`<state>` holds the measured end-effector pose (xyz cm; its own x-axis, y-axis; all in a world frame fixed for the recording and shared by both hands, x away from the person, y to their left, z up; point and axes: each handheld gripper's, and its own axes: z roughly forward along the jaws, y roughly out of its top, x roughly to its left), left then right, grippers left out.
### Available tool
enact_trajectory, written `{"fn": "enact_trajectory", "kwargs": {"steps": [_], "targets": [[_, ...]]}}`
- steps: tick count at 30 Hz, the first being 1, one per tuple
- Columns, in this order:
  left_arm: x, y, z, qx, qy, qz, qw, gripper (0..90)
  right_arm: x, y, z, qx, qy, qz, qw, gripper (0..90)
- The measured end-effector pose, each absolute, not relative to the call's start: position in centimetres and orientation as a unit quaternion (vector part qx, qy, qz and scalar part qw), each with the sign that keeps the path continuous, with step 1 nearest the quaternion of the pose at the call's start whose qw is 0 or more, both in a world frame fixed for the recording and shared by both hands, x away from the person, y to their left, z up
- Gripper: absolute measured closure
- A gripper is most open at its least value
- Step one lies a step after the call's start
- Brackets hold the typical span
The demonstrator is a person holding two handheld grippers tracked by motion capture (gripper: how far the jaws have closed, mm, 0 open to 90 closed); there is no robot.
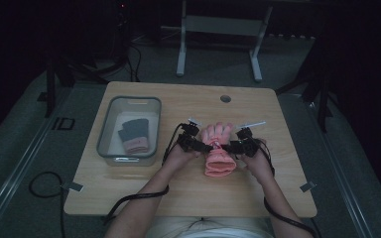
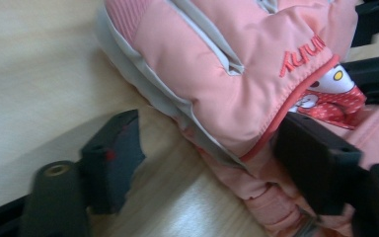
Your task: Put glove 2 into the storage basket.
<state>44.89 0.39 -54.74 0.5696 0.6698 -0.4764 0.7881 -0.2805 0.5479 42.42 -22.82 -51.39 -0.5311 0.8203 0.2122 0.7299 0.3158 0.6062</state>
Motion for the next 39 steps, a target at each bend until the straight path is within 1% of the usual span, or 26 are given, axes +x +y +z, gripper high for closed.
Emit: {"fn": "enact_trajectory", "kwargs": {"steps": [1, 2, 3, 4, 5, 7, 9, 11, 15, 19, 24, 29, 31, 32, 39], "targets": [[45.0, 0.6, -55.0, 0.791, 0.457, -0.091, 0.396, 30.8, 42.6, -22.9, -51.6, 0.482, 0.806, 0.339, 0.057, 47.4], [45.2, 0.6, -55.2, 0.788, 0.454, -0.11, 0.401, 37.1, 42.8, -23.1, -51.9, 0.486, 0.802, 0.345, 0.044, 48.0], [45.2, 0.6, -55.3, 0.786, 0.452, -0.118, 0.404, 44.2, 43.0, -23.2, -52.1, 0.486, 0.799, 0.352, 0.031, 50.3], [45.2, 0.5, -55.3, 0.787, 0.449, -0.123, 0.406, 47.6, 43.1, -23.3, -52.3, 0.488, 0.795, 0.359, 0.02, 53.4], [45.1, 0.4, -55.1, 0.791, 0.441, -0.119, 0.407, 55.4, 43.1, -23.3, -52.4, 0.49, 0.792, 0.365, 0.016, 57.2], [44.8, 0.1, -54.5, 0.799, 0.432, -0.104, 0.406, 66.3, 42.9, -23.2, -52.4, 0.486, 0.791, 0.371, 0.019, 62.5], [44.5, 0.0, -54.0, 0.803, 0.425, -0.092, 0.407, 72.3, 42.7, -23.3, -52.3, 0.488, 0.788, 0.376, 0.016, 65.3], [44.3, 0.0, -53.6, 0.801, 0.423, -0.087, 0.414, 75.0, 42.6, -23.4, -52.2, 0.489, 0.784, 0.381, 0.015, 66.9], [43.8, 0.1, -52.3, 0.795, 0.415, -0.077, 0.435, 76.0, 41.9, -23.5, -51.1, 0.488, 0.777, 0.397, 0.027, 68.4], [43.4, 0.6, -50.0, 0.797, 0.407, -0.054, 0.443, 76.1, 41.4, -23.3, -49.4, 0.478, 0.772, 0.417, 0.044, 68.4], [43.0, 1.7, -47.4, 0.799, 0.405, -0.027, 0.444, 76.1, 41.4, -22.3, -47.1, 0.464, 0.768, 0.437, 0.055, 68.4], [42.5, 3.1, -45.7, 0.8, 0.409, -0.008, 0.438, 76.0, 41.5, -21.0, -45.8, 0.452, 0.768, 0.45, 0.05, 68.3], [42.5, 3.1, -45.7, 0.8, 0.409, -0.008, 0.438, 76.1, 41.6, -20.7, -45.6, 0.45, 0.768, 0.452, 0.05, 68.4], [42.4, 4.0, -45.1, 0.797, 0.414, -0.001, 0.439, 76.1, 41.8, -20.1, -45.2, 0.445, 0.771, 0.453, 0.049, 68.4], [42.1, 6.4, -43.5, 0.793, 0.423, 0.02, 0.438, 76.2, 42.4, -17.8, -43.9, 0.429, 0.775, 0.462, 0.044, 68.4]]}}
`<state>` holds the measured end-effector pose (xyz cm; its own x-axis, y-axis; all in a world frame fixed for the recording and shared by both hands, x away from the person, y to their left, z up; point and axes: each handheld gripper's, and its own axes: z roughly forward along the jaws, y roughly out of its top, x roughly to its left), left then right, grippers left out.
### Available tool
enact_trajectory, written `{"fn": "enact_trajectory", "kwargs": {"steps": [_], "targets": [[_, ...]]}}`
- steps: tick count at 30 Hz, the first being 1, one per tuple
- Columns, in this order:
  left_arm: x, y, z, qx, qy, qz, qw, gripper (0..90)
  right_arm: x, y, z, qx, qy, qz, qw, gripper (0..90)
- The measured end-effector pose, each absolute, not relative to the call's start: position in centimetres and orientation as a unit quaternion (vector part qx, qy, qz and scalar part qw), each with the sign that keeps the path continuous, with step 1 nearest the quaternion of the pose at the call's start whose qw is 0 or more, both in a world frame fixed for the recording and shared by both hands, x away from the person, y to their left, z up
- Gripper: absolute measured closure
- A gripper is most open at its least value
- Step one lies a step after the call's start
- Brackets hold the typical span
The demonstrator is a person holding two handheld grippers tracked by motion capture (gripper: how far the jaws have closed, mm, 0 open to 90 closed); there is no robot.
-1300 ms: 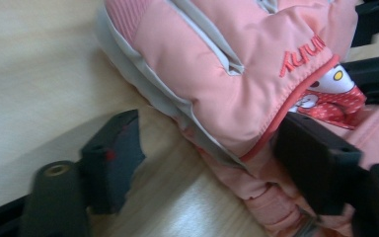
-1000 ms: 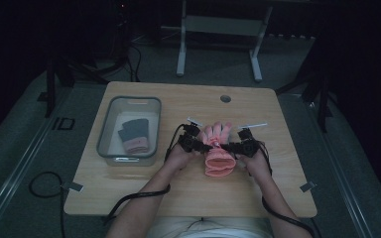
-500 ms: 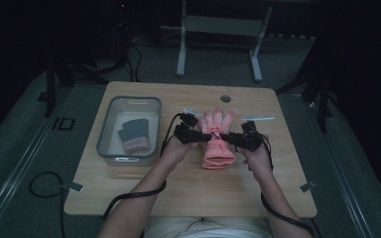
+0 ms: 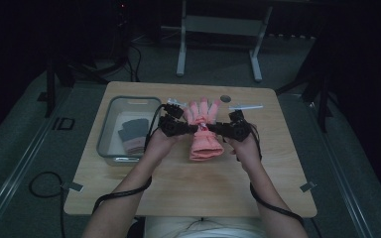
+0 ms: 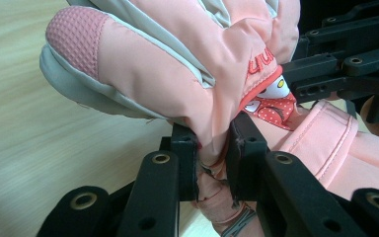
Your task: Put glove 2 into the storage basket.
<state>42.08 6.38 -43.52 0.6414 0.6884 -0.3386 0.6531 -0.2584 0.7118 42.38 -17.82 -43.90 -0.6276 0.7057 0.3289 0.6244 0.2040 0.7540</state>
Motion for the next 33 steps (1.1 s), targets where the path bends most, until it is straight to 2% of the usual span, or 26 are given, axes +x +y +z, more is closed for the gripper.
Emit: {"fn": "enact_trajectory", "kwargs": {"steps": [13, 33], "targets": [[41.7, 11.4, -40.6, 0.778, 0.447, 0.053, 0.438, 76.1, 43.6, -12.6, -41.0, 0.396, 0.786, 0.473, 0.045, 68.4], [41.0, 19.0, -38.3, 0.761, 0.489, 0.092, 0.416, 76.6, 45.3, -4.0, -39.1, 0.354, 0.806, 0.474, 0.032, 68.5]]}}
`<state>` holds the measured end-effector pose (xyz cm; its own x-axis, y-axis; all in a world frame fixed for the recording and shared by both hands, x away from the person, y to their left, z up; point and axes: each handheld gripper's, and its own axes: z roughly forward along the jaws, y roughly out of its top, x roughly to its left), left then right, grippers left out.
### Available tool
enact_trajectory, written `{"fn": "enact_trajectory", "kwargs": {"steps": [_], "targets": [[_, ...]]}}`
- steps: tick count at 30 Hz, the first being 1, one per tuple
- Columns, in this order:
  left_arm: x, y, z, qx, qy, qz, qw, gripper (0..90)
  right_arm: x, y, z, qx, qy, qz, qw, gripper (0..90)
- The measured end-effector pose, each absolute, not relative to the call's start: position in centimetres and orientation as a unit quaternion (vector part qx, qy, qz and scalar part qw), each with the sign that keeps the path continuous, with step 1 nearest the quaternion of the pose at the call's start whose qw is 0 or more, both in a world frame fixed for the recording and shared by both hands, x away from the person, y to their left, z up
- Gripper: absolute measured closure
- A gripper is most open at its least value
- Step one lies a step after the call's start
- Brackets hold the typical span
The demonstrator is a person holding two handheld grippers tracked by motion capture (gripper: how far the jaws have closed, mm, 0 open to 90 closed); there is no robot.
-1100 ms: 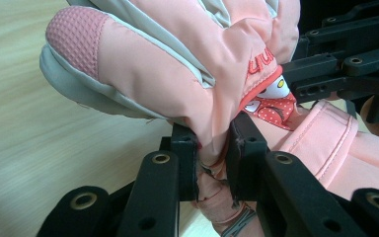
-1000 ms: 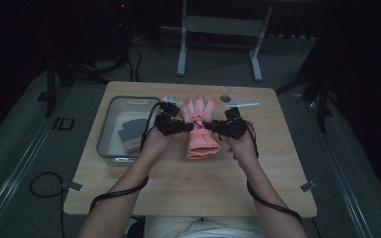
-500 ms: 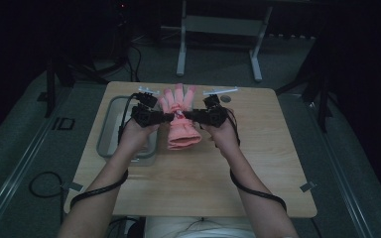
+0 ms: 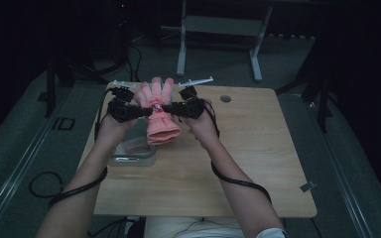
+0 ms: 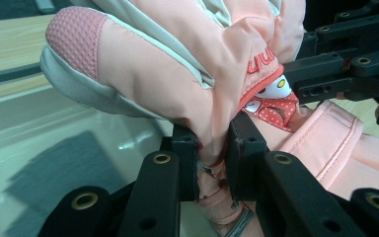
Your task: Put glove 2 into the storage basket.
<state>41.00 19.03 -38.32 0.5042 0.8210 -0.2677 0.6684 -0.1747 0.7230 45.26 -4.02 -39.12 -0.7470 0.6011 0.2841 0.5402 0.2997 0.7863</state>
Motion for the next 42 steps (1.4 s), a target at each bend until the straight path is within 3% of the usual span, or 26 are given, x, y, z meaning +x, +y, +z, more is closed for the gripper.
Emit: {"fn": "enact_trajectory", "kwargs": {"steps": [9, 17, 29, 42], "targets": [[40.3, 23.2, -38.2, 0.747, 0.513, 0.108, 0.408, 76.6, 45.9, 0.4, -39.3, 0.332, 0.809, 0.485, 0.012, 68.6], [41.2, 25.8, -40.1, 0.744, 0.541, 0.107, 0.376, 76.7, 47.2, 4.0, -41.7, 0.339, 0.811, 0.476, -0.011, 68.6], [42.9, 25.9, -45.4, 0.747, 0.566, 0.063, 0.342, 76.6, 48.4, 4.9, -47.3, 0.379, 0.815, 0.435, -0.046, 68.6], [42.6, 25.4, -47.4, 0.75, 0.576, 0.047, 0.32, 76.2, 48.1, 4.9, -49.0, 0.377, 0.835, 0.399, -0.041, 67.1]]}}
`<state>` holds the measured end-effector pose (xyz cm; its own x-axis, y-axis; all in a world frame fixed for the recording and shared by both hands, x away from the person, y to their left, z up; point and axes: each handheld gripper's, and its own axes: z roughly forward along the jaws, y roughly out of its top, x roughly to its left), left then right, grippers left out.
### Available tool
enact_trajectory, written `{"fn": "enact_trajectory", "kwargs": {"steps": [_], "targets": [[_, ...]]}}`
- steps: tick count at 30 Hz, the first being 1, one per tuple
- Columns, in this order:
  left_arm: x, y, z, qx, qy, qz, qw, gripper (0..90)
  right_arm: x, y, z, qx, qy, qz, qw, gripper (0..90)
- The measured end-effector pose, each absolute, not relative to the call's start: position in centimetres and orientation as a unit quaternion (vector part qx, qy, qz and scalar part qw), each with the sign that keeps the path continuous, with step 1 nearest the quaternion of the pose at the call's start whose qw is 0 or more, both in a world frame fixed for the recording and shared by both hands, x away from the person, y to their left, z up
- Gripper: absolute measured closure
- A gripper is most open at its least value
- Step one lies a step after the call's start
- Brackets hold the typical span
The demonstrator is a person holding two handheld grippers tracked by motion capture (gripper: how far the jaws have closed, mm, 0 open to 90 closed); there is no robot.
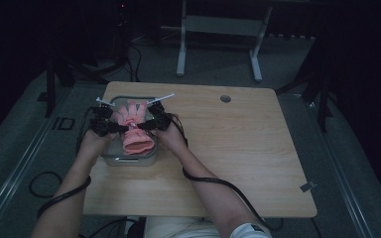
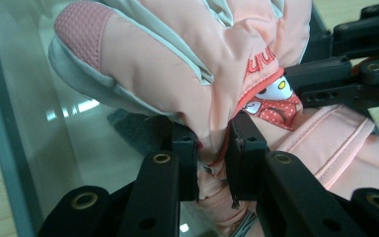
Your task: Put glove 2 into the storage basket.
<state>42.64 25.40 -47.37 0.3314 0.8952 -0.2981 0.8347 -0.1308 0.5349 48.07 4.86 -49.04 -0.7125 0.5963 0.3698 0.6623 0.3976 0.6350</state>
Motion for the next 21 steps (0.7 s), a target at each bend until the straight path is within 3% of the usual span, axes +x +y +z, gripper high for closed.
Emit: {"fn": "enact_trajectory", "kwargs": {"steps": [8, 21], "targets": [[42.9, 24.8, -47.7, 0.754, 0.586, 0.052, 0.293, 74.7, 48.4, 4.9, -49.4, -0.384, -0.84, -0.38, 0.045, 64.4], [42.8, 25.3, -47.6, 0.743, 0.598, 0.083, 0.289, 52.4, 49.3, 5.2, -48.5, -0.373, -0.849, -0.373, 0.028, 49.3]]}}
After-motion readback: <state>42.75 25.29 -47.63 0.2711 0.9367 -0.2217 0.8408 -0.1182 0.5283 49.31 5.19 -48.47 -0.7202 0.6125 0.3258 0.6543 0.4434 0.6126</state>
